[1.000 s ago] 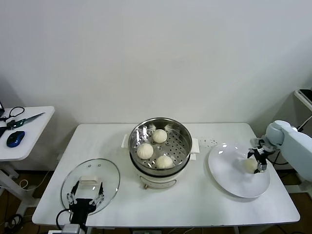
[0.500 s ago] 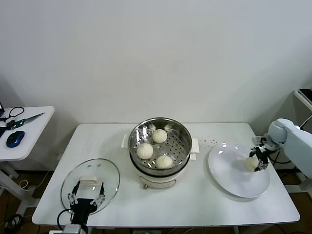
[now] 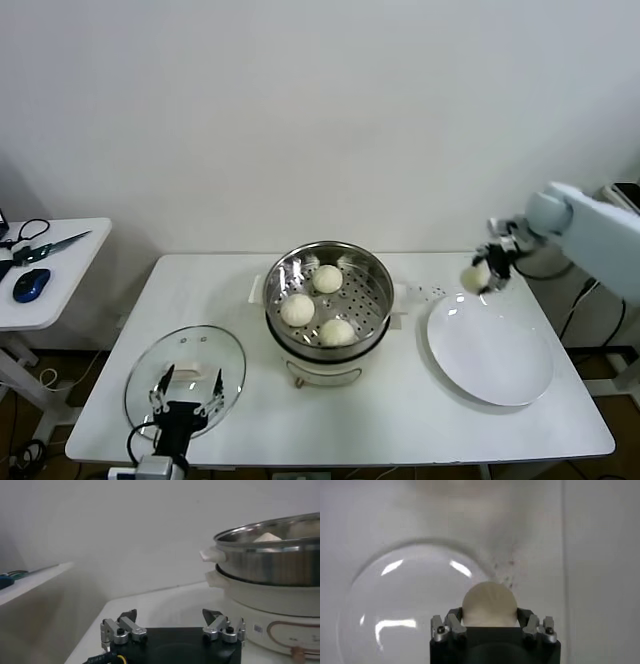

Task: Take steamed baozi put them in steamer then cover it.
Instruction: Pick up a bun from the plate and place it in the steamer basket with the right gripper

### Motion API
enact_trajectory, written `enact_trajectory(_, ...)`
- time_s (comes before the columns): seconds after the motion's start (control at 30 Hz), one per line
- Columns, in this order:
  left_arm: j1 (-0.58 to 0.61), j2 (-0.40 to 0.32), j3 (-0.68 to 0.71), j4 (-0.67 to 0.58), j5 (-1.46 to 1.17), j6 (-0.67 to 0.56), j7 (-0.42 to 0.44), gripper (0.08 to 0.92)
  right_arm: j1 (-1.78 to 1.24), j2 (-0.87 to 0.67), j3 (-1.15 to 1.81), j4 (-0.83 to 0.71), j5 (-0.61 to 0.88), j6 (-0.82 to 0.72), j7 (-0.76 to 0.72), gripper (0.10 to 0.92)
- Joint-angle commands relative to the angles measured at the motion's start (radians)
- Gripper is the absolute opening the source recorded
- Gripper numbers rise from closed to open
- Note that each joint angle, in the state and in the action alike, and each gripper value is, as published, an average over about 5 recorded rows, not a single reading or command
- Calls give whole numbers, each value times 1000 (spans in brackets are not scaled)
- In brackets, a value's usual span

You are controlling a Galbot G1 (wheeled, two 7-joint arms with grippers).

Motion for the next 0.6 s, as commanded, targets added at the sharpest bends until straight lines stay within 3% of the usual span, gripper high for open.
enact_trajectory(0.03,-11,13,17,3,-5,-6,11,823,401,200,-373,105,434,-105,39,704)
enact_trajectory(0.33,-15,29,39,22,-8,-18,21,823,446,399,-479,194,617,-161,113,704)
enact_trajectory(0.6,-12,39,33,32,-9,-25,26,823,363,471,-509,234,592,-185,171,704)
